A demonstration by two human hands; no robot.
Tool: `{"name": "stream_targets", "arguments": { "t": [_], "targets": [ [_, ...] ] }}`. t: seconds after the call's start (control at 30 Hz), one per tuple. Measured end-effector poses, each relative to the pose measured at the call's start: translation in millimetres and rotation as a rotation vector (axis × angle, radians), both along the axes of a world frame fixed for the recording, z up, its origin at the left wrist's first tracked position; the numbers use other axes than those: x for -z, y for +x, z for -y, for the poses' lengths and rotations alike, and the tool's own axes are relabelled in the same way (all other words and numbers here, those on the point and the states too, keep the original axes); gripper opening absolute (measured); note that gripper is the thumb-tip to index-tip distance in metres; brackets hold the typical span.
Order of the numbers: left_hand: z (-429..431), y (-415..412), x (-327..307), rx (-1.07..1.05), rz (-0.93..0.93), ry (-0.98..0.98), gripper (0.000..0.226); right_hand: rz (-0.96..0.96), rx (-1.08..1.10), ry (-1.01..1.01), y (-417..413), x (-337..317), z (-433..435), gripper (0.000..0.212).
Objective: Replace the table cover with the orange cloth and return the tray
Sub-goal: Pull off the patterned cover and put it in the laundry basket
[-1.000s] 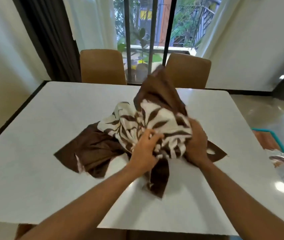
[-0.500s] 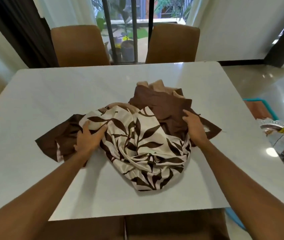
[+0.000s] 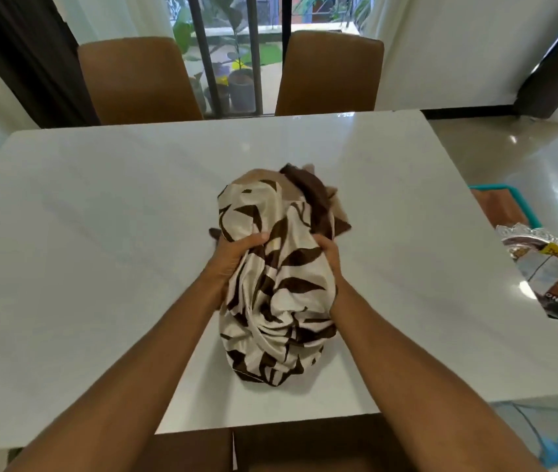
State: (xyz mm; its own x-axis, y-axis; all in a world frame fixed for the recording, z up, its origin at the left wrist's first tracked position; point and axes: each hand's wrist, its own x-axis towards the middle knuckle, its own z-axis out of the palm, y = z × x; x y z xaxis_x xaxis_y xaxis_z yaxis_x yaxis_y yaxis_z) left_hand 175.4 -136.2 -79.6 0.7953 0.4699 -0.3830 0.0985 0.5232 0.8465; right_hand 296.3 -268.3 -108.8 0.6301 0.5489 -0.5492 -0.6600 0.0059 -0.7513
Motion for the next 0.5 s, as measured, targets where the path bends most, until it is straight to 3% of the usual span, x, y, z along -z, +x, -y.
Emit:
{"name": "stream_targets", "arguments": {
  "t": [0.07, 0.2, 0.27, 0.3, 0.37, 0.4, 0.43, 0.5],
  "targets": [
    [-1, -2, -1, 0.055, -0.023, 0.031, 0.051, 0.066, -0.039, -0.095, -1, -5, 5, 0.035],
    [14, -7, 20, -0.003, -0.28, 0.285, 0.066, 0.527, -0.434, -0.627, 5, 1, 11, 0.03],
    [22, -10, 23, -0.035, -0.326, 0.242, 0.053, 0.807, -0.41, -0.826, 17, -7, 23, 0.023],
    [20, -12, 21, -0.037, -0.34, 0.237, 0.04, 0.921, -0.321, -0.819, 27, -10, 27, 0.025],
    [13, -16, 21, 0.0, -0.395, 0.218, 0.036, 1.209, -0.218, -0.54, 45, -16, 30, 0.057],
    [7, -18, 23, 0.033, -0.417, 0.186, 0.043, 1.395, -0.317, -0.397, 54, -19, 28, 0.078],
    [2, -20, 23, 0.07, -0.433, 0.148, 0.048, 1.572, -0.504, -0.361, 59, -20, 24, 0.096],
    [-3, -20, 24, 0.142, -0.498, 0.097, 0.049, 1.85, -0.932, -0.502, 58, -18, 12, 0.116]
  ]
}}
